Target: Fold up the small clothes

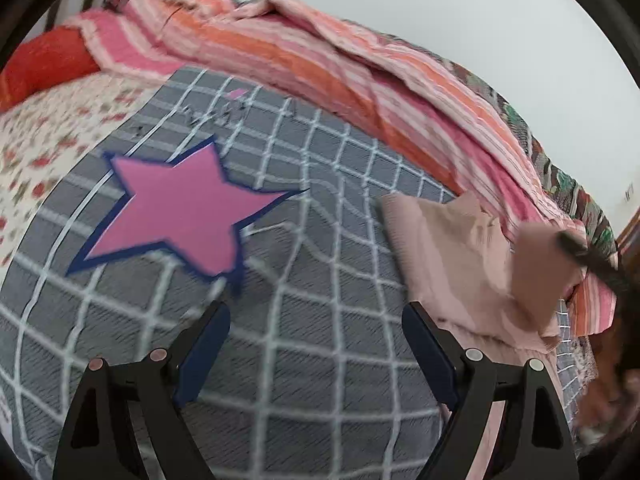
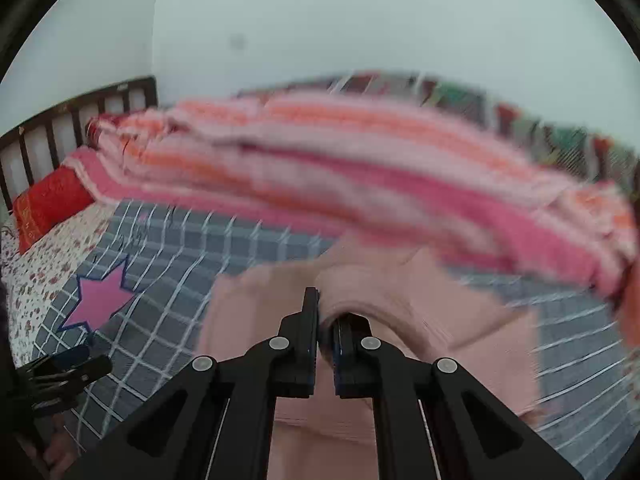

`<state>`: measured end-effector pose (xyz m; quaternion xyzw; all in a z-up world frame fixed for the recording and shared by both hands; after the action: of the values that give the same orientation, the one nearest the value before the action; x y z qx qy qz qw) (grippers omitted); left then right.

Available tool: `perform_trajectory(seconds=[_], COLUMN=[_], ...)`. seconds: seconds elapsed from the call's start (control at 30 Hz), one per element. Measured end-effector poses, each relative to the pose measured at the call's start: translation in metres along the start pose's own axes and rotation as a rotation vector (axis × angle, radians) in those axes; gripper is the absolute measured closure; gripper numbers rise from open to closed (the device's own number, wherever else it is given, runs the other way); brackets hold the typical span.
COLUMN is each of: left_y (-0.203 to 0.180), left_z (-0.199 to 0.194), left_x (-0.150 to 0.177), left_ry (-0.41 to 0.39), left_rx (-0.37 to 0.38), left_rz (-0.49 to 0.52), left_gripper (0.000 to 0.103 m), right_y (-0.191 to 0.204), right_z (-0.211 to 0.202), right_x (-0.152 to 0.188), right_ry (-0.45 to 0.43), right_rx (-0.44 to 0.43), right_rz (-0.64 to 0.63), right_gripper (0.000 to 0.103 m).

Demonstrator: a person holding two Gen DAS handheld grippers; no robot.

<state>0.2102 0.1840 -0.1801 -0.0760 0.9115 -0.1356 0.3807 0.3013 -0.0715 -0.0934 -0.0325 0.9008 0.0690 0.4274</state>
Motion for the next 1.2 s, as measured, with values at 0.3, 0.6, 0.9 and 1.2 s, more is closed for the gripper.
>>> perform_trajectory(seconds=[0.3, 0.6, 0.9, 1.2], left_y=[-0.028, -0.113, -0.197, -0.149], left_z=[-0.005, 0.029, 0.086, 0.078], left_x=[0.010, 0.001, -0.022, -0.019], left_ry=[0.045, 0.075, 0.120, 0.060], left_rx=[0.024, 0.186, 0.110, 0.074], left_rz=[0.109, 0.213, 0.240, 0.073], left_gripper=[0.016, 0.016, 0.016, 0.027], right_y=[-0.013, -0.160, -0.244, -0.278], right_z=[0.004, -0.046, -0.017, 0.018], right_x=[0.035, 0.057, 0.078, 0.072], right_ry=[0.055, -0.042, 0.082, 0.140], right_rx=[-0.114, 0.157, 0.238, 0.146], right_rz=[0.021, 0.057, 0.203, 0.364], right_gripper=[0.037, 0.024, 0.024, 0.047])
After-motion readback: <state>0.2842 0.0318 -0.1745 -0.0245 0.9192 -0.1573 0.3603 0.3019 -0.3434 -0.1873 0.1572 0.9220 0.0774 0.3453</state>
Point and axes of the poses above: each gripper's, at about its wrist camera, not at the fingertips, and z roughly the way its jaws point, y to its left, x to its underside, the point moved 2 cm from there along z, roughly the way its jaws point, and after that the axes turned 11 degrees about z, right-handed, at the moved point
